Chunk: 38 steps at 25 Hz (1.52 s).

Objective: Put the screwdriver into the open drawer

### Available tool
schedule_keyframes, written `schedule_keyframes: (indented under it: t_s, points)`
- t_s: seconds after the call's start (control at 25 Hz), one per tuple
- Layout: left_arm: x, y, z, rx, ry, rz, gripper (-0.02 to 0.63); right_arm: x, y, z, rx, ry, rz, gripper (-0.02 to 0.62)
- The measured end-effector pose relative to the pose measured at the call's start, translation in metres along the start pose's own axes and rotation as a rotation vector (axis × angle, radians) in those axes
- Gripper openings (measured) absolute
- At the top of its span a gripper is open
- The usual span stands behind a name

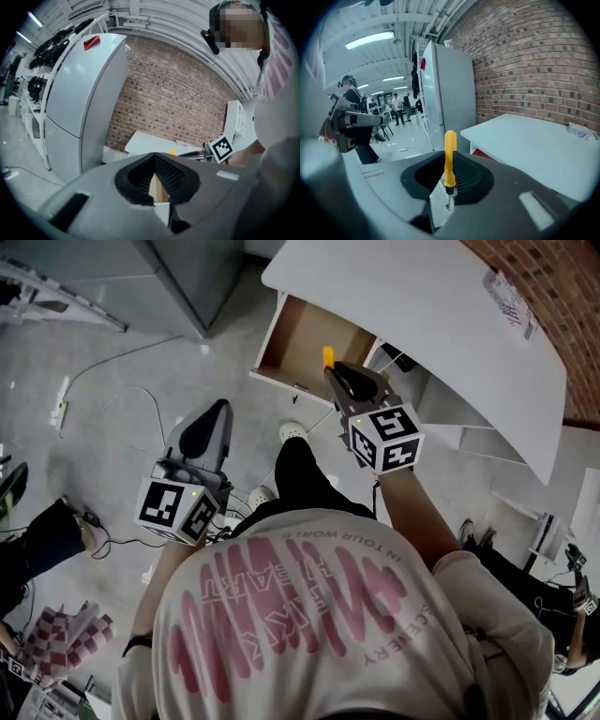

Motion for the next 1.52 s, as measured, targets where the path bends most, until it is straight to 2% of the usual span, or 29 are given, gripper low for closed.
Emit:
schedule_keyframes:
  t_s: [0.32, 0.6, 0.76, 1.0, 1.52]
  points:
    - [0.014, 0.043, 0.051, -0.145, 0.022, -0.082, 0.003, 0.03, -0.032, 0.102, -0.111, 0.148, -0.097, 0.067]
    - [0.02, 0.065, 0.07, -0.264, -0.005, -0.125, 0.003, 0.067, -0.041, 0.182, -0.21, 0.285, -0.176, 0.067]
    - [0.031, 0.071, 0.075, -0.333, -0.01, -0.155, 0.003, 0.101, -0.046, 0.223, -0.246, 0.374, -0.244, 0.067]
    - [0.051, 0.083, 0.091, -0.398, -0.003, -0.19, 0.004, 0.149, -0.06, 0.276, -0.247, 0.489, -0.276, 0.067]
    - [0.066, 0.085, 0.083, -0.47, 0.027, -0.276, 0.004, 0.199, -0.063, 0.305, -0.189, 0.659, -0.27, 0.067]
Point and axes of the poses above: the fingertips, and each gripper's own axes: z forward along the fingers, y to its left, x out of its underside, the point moved 9 cm from there along -z, backward along the fingers, and after that the axes turned 14 degrees about x, right-handed, at the moved point
